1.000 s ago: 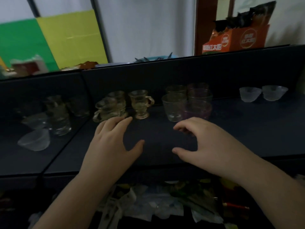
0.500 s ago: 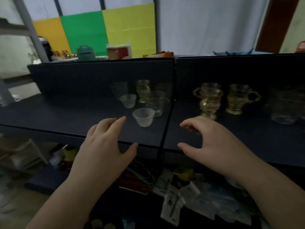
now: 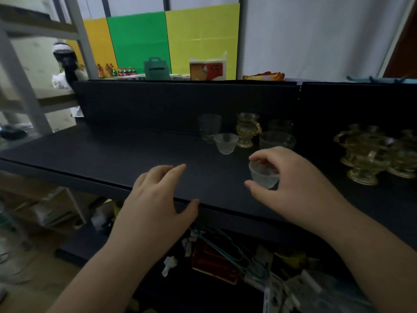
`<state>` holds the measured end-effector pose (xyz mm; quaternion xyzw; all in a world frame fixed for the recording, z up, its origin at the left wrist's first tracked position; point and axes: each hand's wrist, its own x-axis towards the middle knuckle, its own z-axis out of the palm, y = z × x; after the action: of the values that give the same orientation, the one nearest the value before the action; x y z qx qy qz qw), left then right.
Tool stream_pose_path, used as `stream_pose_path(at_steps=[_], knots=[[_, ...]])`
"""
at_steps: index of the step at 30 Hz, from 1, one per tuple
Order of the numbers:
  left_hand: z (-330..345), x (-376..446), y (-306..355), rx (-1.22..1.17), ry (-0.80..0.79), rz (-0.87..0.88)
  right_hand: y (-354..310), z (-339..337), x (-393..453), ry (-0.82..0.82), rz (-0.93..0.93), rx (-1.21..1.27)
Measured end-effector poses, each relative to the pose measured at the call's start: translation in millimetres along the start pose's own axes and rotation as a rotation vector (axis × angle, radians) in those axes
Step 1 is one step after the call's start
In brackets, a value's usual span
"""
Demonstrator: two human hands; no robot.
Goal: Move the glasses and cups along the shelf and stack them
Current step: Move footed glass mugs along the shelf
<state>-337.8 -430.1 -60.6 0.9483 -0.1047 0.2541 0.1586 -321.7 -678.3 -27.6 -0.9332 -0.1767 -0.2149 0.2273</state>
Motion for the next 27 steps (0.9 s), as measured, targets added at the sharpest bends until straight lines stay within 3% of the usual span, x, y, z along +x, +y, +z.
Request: stream_pose_path(at_steps=[13, 18, 22, 27], knots=[[63.0, 158.4, -17.2, -0.036, -0.12, 0.193, 17.8, 17.3, 90.7, 0.033, -0.026, -0.051], [96.9, 216.6, -7.5, -0.005, -0.298, 0.292, 18.4, 22.4, 97.0, 0.033, 0.003, -0.024], [117.4, 235.2, -3.6, 0.083, -0.405, 0.408, 17.1, 26.9, 97.7, 0.061, 0.03, -0.05], [111.7, 236.6, -16.3, -0.015, -0.474, 0.389, 9.4, 33.5, 110.0, 0.081, 0.078, -0.096]])
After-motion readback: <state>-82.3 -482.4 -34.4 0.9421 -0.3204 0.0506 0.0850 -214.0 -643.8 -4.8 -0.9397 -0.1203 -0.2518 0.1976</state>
